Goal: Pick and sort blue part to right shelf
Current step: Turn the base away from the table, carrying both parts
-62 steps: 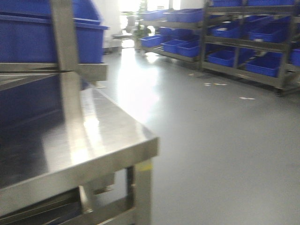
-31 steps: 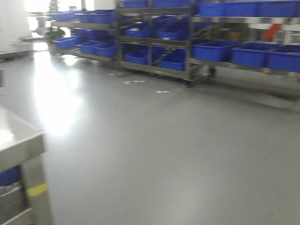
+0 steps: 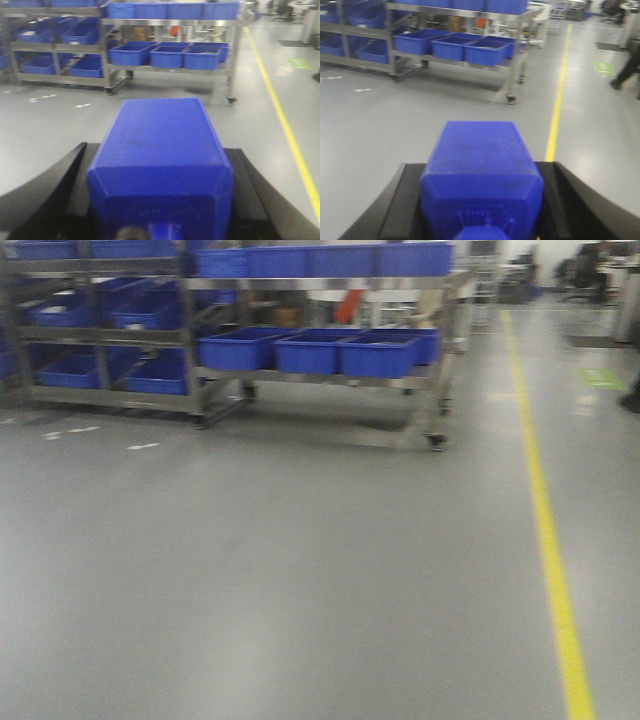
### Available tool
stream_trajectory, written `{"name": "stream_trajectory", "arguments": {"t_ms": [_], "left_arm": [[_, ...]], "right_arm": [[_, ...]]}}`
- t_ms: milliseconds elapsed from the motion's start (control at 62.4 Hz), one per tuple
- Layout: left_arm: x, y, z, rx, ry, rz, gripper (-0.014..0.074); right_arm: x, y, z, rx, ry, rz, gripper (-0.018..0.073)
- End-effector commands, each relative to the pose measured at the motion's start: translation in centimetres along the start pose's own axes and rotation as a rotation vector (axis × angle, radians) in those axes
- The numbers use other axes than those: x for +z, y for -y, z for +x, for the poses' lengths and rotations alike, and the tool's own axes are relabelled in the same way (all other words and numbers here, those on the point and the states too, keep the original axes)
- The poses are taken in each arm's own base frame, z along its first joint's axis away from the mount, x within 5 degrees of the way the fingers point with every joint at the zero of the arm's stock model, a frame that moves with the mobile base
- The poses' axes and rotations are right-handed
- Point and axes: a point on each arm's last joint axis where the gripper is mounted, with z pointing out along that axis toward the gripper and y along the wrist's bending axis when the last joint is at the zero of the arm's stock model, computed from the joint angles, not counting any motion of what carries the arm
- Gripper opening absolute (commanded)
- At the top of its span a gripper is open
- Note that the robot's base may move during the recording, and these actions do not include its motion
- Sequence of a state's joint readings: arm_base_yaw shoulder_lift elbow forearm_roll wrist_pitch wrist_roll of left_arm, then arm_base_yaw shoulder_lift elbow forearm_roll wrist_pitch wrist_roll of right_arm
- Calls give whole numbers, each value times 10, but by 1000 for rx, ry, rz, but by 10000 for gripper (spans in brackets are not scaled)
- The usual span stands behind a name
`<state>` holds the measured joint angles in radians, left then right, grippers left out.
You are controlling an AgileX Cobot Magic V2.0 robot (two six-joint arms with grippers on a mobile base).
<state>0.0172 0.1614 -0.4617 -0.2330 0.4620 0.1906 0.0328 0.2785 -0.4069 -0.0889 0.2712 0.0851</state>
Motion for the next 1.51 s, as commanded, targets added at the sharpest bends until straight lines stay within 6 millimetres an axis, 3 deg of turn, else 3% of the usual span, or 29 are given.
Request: {"name": "stream_trajectory", "arguments": {"t_ms": [0,1491], "left_arm": [[-3,-1,-19,-9,113,-14,386],[-3,-1,-19,-9,111,-14,386]], "right_arm": [[-2,0,-17,-17,107,0,385],[-2,0,-17,-17,107,0,385]]}}
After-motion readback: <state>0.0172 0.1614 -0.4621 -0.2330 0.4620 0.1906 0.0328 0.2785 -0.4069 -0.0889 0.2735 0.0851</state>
